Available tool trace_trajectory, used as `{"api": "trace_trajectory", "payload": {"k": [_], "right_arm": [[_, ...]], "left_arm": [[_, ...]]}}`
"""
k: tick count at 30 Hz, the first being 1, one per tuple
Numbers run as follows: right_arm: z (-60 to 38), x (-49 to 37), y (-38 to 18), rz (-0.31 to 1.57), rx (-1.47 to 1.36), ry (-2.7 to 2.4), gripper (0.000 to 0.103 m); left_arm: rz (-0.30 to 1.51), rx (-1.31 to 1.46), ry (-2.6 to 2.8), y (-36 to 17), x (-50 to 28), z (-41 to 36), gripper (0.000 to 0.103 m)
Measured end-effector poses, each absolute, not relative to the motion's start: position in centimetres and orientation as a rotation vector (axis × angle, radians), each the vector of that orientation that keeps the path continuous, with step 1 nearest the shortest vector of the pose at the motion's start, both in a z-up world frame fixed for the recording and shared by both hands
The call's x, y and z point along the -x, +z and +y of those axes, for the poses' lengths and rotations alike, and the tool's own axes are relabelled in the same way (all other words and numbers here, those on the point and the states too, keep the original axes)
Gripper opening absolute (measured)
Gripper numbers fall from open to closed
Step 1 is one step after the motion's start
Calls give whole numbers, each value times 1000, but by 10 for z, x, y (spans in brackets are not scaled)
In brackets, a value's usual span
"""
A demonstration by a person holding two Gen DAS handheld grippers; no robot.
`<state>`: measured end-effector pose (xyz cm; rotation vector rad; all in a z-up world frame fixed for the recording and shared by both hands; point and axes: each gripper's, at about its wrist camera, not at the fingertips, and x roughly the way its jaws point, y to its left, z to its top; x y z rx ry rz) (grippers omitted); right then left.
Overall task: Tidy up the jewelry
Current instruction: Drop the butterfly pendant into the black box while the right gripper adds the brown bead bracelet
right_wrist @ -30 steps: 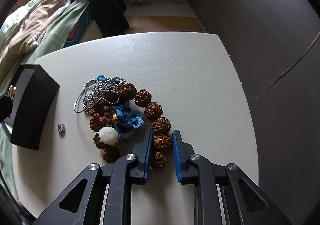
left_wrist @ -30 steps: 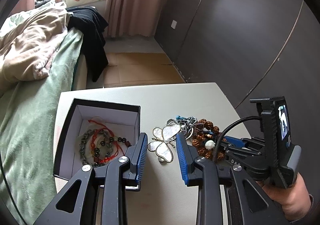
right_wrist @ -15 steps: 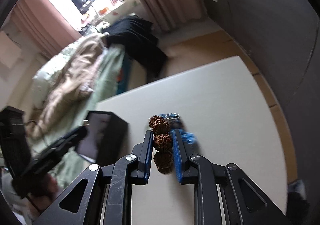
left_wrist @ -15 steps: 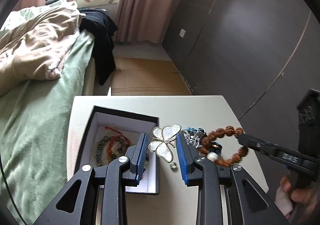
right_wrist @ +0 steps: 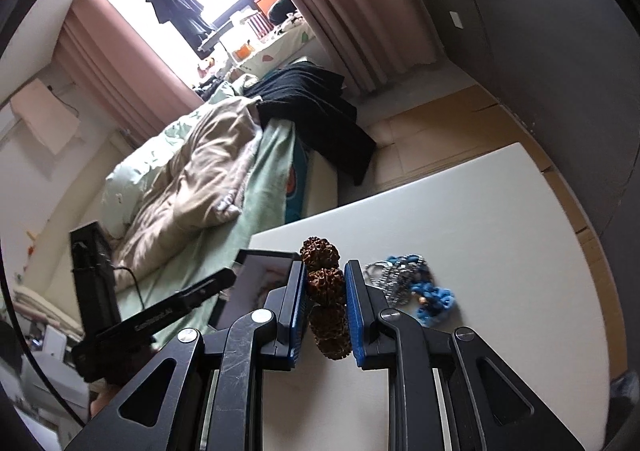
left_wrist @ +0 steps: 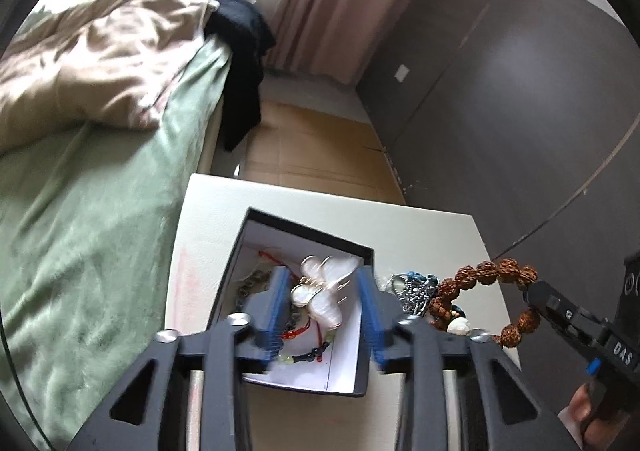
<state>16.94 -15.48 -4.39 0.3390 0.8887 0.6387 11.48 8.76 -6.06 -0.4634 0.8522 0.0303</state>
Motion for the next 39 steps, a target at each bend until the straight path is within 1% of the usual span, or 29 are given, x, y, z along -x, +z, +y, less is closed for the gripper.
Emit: {"api": "trace_trajectory", "payload": {"k": [1,2,3,7,14,25,27,29,31,34,37,39], "right_arm": [[-153,-169,-43,884,-348,647,20],[-150,-169,-43,882,-358,657,20],[-148,-168,-43,880,-364,665,20],[-136,-167,-42,868,-392,710,20],[-115,-166,-43,862,-475,800,20],[-67,-161,-45,851,-520,934,21],[-54,-164,-54,904,-491,909,24],[-43,-172,-71,992,-457,881,55],[-42,-178,-86,1052,-433,797,56],[-52,-180,-86,1044,-429,770,57],[-67,-178,-76,1000,-423,760,66],[-78,-179,-73,996,-422,730,66]], "left_arm": [[844,471,37,-60,-114,90,68],[833,474,43,-58,-112,92,82],[812,478,52,-55,-109,95,85],[763,511,75,-47,-99,108,85],[737,560,124,-44,-91,129,85],[708,588,152,-39,-82,146,85],[703,586,156,-38,-80,147,85],[702,582,156,-37,-79,149,85],[707,574,150,-38,-79,148,85],[706,559,144,-36,-79,145,85],[700,553,134,-35,-79,142,85],[701,542,124,-35,-81,137,85]]}}
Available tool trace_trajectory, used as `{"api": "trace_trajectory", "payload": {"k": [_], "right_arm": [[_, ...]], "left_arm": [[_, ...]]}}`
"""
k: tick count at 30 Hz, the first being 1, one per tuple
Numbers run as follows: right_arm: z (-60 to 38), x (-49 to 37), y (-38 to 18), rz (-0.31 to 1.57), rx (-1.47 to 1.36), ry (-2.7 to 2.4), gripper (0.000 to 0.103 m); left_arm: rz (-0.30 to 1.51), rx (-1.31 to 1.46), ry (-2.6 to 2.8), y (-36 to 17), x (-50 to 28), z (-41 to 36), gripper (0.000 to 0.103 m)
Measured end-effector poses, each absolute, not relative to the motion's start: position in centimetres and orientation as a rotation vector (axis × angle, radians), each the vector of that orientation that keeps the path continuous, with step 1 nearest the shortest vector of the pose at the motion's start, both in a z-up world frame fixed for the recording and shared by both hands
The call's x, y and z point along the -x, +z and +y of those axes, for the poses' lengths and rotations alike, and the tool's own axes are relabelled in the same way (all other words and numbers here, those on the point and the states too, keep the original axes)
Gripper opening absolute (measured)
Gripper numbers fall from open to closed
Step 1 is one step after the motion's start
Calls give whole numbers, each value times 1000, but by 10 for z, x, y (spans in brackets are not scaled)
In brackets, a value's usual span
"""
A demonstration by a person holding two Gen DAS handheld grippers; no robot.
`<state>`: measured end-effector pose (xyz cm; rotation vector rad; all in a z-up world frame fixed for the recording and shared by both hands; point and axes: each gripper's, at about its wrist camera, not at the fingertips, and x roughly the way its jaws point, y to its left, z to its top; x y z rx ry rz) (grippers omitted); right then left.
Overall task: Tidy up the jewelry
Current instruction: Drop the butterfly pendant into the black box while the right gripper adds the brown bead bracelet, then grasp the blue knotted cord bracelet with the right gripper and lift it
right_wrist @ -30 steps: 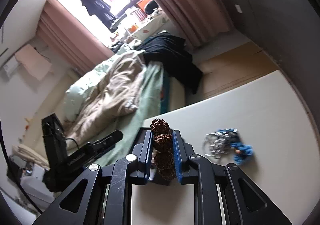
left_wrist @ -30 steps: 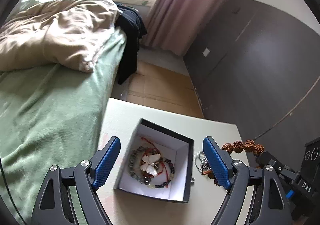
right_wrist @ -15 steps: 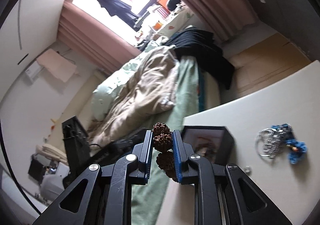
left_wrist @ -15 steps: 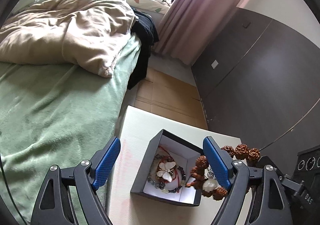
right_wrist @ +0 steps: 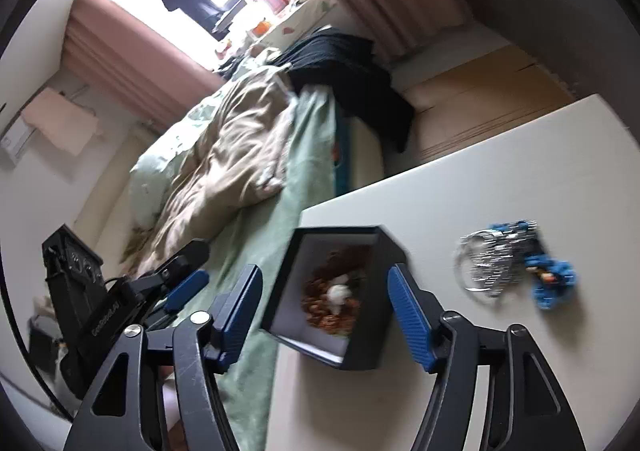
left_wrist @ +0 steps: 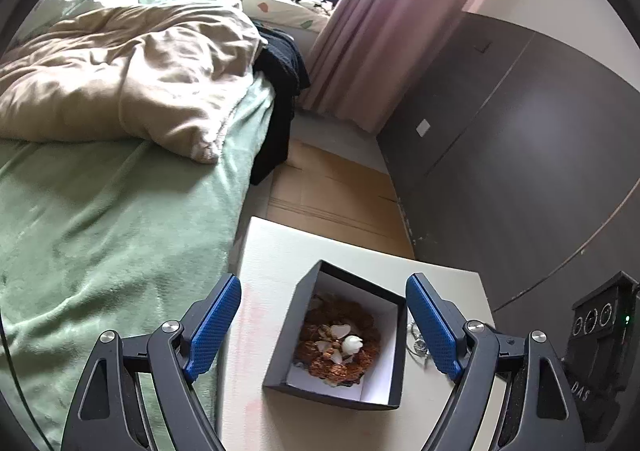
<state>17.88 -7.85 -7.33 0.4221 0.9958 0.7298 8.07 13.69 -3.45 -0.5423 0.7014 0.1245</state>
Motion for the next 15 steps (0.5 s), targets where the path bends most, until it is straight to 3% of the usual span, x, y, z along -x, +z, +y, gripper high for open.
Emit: {"api": "trace_trajectory", "payload": {"k": [4,6,7,8,15], "right_arm": [[-107,-183,-72,1005,-433,669,67],[-119,-185,-73,1014,-435,634,84],[-126,-186,-73,1019,-445,623,97],[-131,-187,-74,1019,-453,616,100],[-165,-191,-78,1043,-503,545,100]], "left_arm": [[706,521,106,-35,-84,126,85],[712,508,91,-35,-86,118,85],[716,499,82,-35,-88,113,85],[718,494,76,-36,-88,110,85],[737,432,-4,-39,-98,73,85]]}}
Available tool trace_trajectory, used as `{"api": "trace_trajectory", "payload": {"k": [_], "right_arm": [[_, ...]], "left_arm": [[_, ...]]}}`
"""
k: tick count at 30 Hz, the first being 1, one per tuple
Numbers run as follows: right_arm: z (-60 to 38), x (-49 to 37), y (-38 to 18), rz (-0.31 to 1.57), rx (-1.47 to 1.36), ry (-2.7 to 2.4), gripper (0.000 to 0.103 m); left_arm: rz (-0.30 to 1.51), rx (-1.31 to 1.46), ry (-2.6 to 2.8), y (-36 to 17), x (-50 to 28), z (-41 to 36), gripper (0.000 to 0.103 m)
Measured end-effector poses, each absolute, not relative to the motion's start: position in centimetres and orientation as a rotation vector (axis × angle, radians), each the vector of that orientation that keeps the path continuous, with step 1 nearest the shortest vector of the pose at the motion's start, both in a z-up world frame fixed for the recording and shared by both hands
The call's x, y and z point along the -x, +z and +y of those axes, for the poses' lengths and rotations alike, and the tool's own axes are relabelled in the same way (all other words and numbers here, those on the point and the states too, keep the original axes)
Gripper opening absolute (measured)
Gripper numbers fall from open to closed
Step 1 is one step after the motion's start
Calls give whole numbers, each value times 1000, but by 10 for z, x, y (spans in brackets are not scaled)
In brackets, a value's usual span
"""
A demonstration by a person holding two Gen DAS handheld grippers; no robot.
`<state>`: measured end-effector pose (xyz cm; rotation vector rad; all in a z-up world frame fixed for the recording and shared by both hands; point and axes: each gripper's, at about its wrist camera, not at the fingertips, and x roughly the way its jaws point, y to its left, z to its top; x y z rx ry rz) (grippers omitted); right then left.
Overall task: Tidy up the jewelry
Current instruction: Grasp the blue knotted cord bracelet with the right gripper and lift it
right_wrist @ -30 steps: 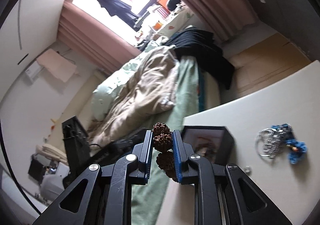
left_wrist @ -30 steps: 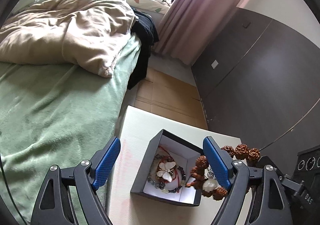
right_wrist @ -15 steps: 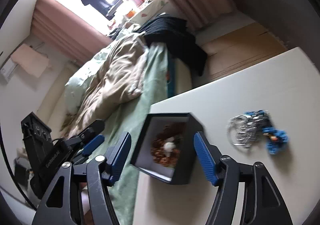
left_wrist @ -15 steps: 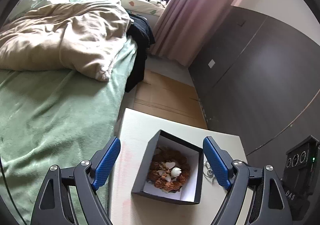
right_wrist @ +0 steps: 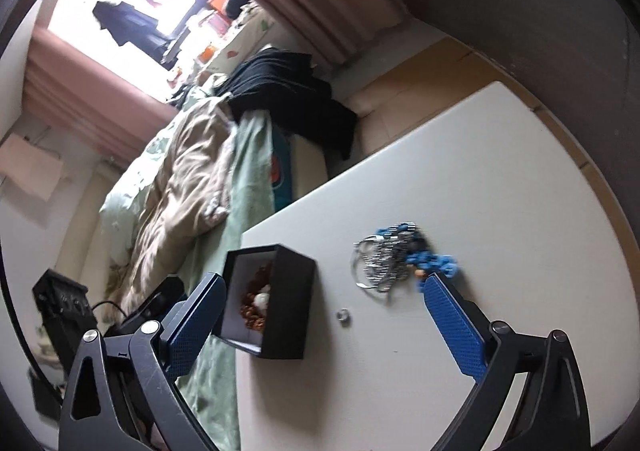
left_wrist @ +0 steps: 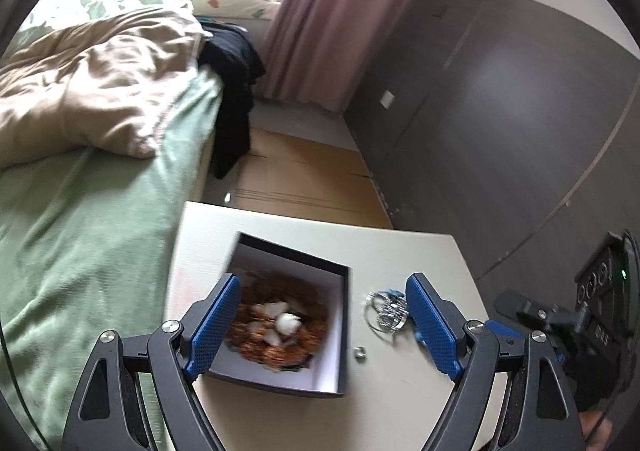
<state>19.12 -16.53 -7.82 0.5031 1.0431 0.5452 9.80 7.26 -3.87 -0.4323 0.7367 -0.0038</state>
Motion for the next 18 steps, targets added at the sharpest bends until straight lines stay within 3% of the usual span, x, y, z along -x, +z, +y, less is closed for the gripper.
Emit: {"api": "trace_trajectory", "payload": {"k": [4,9,13,18], "right_arm": [[-185,-194,-88,1094,-521,468,100],[-203,-199,-98,1133,-542,411,100],[-214,-201,-96,1119,-556,408,99],[-211,-207,-110,1170,-559,434,83]], "left_arm": [[743,392,-41,-41,-104,52,82],[786,354,-95,-50,-114,27,66],[805,332,-114,-56,-119,14,60],[824,318,-123,-63,-123,6,50]]}}
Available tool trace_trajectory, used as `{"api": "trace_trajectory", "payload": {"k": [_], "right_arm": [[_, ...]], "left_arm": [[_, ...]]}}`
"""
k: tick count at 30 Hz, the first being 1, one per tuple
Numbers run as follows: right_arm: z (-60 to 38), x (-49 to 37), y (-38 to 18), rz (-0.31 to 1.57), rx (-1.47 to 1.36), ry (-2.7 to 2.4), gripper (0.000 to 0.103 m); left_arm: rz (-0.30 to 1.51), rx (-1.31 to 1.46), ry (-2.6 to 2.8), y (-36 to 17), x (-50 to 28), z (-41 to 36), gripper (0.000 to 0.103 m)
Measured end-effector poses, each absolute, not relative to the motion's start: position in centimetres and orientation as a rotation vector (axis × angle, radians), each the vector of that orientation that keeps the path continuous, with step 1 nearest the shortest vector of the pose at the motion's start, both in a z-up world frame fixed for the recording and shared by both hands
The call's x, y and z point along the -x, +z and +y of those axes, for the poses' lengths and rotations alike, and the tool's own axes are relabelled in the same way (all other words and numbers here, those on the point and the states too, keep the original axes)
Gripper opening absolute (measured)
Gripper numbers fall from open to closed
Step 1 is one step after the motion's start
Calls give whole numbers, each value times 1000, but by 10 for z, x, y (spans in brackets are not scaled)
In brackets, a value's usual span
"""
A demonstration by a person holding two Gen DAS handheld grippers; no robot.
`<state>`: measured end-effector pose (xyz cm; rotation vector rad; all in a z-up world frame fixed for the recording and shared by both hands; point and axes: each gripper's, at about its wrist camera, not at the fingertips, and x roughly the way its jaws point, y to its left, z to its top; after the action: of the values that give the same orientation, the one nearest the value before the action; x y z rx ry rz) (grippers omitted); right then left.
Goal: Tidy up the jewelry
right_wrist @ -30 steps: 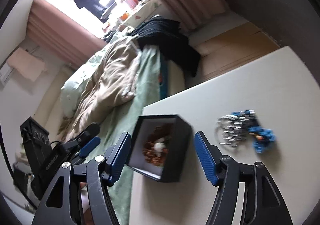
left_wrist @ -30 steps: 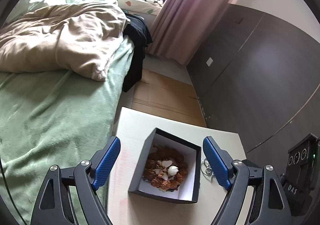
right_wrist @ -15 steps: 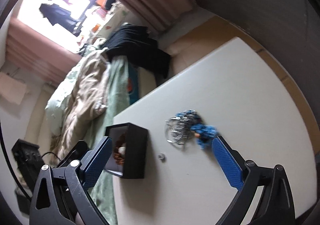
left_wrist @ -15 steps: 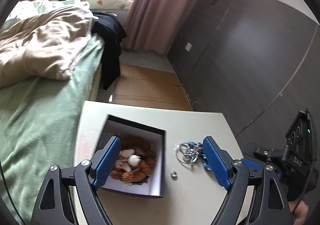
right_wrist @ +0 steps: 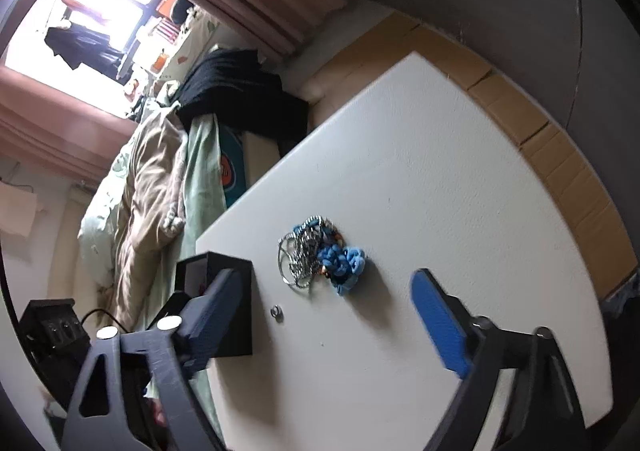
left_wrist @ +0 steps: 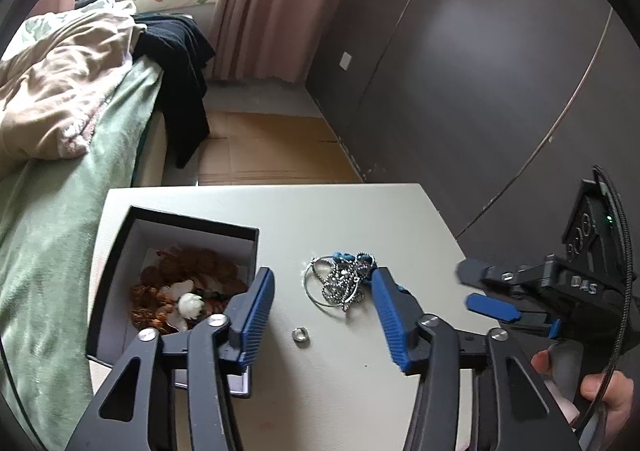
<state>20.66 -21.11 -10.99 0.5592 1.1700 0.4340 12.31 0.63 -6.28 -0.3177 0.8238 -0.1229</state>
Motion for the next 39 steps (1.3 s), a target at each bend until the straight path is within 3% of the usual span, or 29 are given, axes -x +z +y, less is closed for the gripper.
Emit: {"api": "trace_trajectory", "payload": {"k": [7,13,15,16,17,28,31,39], "right_arm": [[-196,-218,-131,1235,-524,431,80],[-183,-223,-148,1277,-538,443,65],[-179,-225,-153,1288,-535,446,51],[-178,-226,-155,1292,-543,448,33],[-180,-227,-158,1296,-555,443,22],[-222,-228,-140,1199,-630,360,21],[-231,-229,-138,1192,-645,342,21],[-242,-229,-126,1166,-654,357,21]], "left_arm": [[855,310,-123,-70,-125,1,46],[870,300,-122,-74,-127,2,46],[876,304,-117,-76,-129,4,45],[877,307,-115,-76,-129,5,45],[878,308,-114,-77,-129,6,45],[904,268,-126,-88,-142,-11,44],[927,239,-129,-95,-147,-20,38],[967,168,-115,-109,-157,-40,38]]}}
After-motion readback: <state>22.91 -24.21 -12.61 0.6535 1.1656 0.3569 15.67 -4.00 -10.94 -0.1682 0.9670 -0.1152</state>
